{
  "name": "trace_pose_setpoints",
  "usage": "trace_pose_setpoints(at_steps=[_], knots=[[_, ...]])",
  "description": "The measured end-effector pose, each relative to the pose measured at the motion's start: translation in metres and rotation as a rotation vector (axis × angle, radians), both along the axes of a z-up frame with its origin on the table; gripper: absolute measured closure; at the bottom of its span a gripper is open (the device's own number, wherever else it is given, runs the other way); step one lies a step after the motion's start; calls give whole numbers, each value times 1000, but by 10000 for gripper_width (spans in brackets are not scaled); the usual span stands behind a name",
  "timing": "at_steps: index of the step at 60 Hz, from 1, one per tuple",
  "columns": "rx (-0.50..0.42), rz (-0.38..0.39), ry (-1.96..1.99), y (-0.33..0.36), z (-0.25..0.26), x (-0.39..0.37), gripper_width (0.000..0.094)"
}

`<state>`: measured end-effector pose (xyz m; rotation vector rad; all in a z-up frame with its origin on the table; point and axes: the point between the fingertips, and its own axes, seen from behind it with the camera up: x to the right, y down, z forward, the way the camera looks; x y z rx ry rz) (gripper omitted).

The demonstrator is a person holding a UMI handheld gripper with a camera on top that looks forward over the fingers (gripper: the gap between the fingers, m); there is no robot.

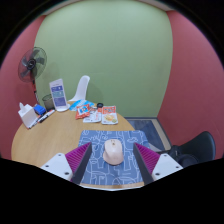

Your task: Arrange mouse

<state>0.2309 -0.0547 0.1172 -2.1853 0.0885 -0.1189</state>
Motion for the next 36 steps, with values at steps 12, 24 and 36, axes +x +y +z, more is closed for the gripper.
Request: trace_pose_setpoints(at_steps=[12, 24, 36], knots=[[61, -32, -36, -85, 59, -24, 92], [73, -43, -75, -161, 84, -38, 93], [83, -41, -88, -205, 93, -46, 95]])
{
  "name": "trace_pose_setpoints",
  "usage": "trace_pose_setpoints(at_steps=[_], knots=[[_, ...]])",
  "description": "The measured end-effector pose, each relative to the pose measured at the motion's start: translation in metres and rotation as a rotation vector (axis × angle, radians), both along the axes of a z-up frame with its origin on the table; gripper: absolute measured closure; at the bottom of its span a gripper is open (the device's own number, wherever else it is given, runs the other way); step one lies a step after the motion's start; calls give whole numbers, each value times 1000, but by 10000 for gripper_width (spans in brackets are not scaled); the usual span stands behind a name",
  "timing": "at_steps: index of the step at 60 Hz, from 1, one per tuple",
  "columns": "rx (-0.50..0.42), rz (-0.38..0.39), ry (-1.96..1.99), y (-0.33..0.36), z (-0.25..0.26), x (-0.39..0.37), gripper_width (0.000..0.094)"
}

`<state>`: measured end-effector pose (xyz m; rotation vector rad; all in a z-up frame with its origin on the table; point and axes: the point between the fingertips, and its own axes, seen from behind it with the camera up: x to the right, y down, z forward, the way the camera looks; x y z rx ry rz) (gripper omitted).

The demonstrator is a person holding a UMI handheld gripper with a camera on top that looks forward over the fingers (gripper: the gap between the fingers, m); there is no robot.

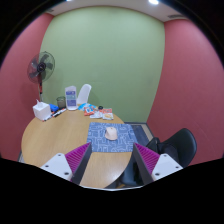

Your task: Arrange mouse

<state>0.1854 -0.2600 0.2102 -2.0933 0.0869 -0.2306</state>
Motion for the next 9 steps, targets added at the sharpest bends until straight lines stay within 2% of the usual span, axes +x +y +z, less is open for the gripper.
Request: trace_pose_setpoints(at_steps=[9], knots=[[7, -2, 2, -8, 6, 1, 92]])
